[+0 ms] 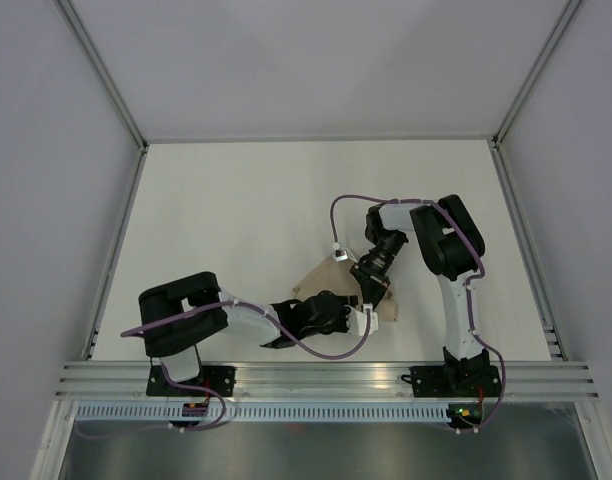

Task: Fold the napkin, place the utensils inside, and roll it up
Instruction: Roll the napkin with the utensil

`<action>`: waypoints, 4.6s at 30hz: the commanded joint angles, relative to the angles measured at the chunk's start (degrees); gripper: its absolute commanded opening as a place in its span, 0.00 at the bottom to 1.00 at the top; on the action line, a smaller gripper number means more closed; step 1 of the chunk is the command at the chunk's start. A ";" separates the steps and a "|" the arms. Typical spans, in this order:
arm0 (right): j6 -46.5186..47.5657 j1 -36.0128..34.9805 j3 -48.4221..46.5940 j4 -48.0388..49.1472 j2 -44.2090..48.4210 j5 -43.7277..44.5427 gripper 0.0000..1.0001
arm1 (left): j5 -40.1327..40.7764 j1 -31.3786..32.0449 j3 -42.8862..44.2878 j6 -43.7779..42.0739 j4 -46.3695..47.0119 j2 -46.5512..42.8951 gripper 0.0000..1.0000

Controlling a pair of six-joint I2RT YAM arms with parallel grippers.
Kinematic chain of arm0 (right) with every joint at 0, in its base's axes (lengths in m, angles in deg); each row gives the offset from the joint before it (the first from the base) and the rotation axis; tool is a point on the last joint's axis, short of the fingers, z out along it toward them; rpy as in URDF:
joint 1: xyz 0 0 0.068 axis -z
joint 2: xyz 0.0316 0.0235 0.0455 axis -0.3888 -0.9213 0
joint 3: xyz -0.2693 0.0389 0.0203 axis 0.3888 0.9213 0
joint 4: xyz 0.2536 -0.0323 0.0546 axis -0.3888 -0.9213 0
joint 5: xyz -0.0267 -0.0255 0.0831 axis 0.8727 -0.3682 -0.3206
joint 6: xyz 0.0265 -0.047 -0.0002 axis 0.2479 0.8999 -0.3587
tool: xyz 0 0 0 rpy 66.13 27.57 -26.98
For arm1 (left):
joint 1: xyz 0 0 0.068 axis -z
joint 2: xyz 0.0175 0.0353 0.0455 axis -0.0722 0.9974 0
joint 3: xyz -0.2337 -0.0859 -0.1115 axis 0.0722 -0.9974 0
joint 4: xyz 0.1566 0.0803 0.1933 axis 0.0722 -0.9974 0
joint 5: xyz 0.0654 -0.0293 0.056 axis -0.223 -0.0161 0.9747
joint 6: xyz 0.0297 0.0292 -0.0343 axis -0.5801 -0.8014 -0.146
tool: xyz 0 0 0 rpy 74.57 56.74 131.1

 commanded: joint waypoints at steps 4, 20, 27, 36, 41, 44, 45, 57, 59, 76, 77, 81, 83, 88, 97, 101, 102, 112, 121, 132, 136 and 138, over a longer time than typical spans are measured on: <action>2.16 0.86 0.66 12.92 -2.76 11.63 0.18 | -4.57 -0.69 2.76 2.39 -8.88 2.53 0.29; 0.58 7.09 -1.36 9.66 13.23 -0.50 0.56 | -24.17 -8.07 6.99 11.80 -18.04 4.90 0.02; -5.84 16.14 -0.14 15.99 22.19 -7.18 0.55 | -35.40 -13.69 9.44 15.40 -20.23 7.27 0.02; -2.42 21.43 22.14 38.53 47.38 -5.52 0.57 | -50.09 -21.95 16.57 19.45 -26.64 14.21 0.02; -2.14 15.20 35.70 51.04 60.86 3.59 0.65 | -55.81 -24.68 20.08 20.15 -30.68 18.69 0.02; -3.11 7.56 43.87 58.59 66.75 10.62 0.70 | -57.92 -25.47 21.31 20.50 -31.22 20.45 0.02; -3.29 5.63 45.03 59.66 68.33 12.22 0.71 | -58.28 -25.74 21.67 20.68 -32.79 20.90 0.02; -5.58 -16.18 53.03 71.79 63.18 30.25 0.72 | -60.83 -27.06 25.27 20.77 -36.67 23.36 0.02; -5.75 -17.68 53.48 73.46 61.59 32.88 0.68 | -60.92 -27.06 25.27 20.77 -36.85 23.10 0.02; -5.49 -17.95 48.91 63.99 54.47 32.73 0.17 | -57.58 -29.60 24.22 23.14 -35.00 10.11 0.44; -6.01 -18.04 48.30 63.02 54.03 32.37 0.16 | -57.23 -29.87 23.78 23.31 -34.57 9.31 0.45; -6.72 -17.69 45.57 58.28 51.83 30.00 0.15 | -51.79 -32.15 20.89 25.25 -29.75 3.78 0.47; -6.89 -17.25 44.17 56.35 50.25 28.60 0.15 | -46.98 -32.68 18.43 26.73 -26.14 -0.17 0.47; -5.23 -13.91 39.43 51.25 44.19 24.38 0.16 | -35.71 -33.56 11.32 29.20 -18.15 -8.26 0.47; 0.13 -5.48 21.59 34.73 26.09 14.27 0.16 | -19.80 -30.67 -6.69 33.87 -2.32 -25.66 0.50; 2.67 -2.84 12.38 25.87 16.70 11.89 0.16 | -9.98 -21.55 -10.49 27.39 1.20 -28.67 0.51; 2.95 -2.83 11.04 24.53 15.28 11.54 0.16 | -8.64 -19.61 -10.93 25.88 1.73 -28.76 0.52; 3.65 -0.37 2.07 18.02 5.07 10.92 0.16 | 6.84 -3.25 -8.75 4.36 10.26 -16.20 0.73; 3.04 -0.02 1.97 18.72 3.92 11.71 0.16 | 12.11 0.28 -4.26 -9.97 19.75 -0.20 0.75; 3.12 0.33 1.54 18.19 2.78 12.06 0.16 | 5.09 -4.11 0.04 -6.48 9.14 4.47 0.55; 3.21 0.42 1.45 18.02 2.34 11.98 0.16 | 0.97 -5.52 1.36 -3.58 4.13 5.08 0.37; 3.13 0.33 1.45 18.01 2.25 11.98 0.16 | 0.17 -5.79 2.07 -2.44 3.06 5.78 0.35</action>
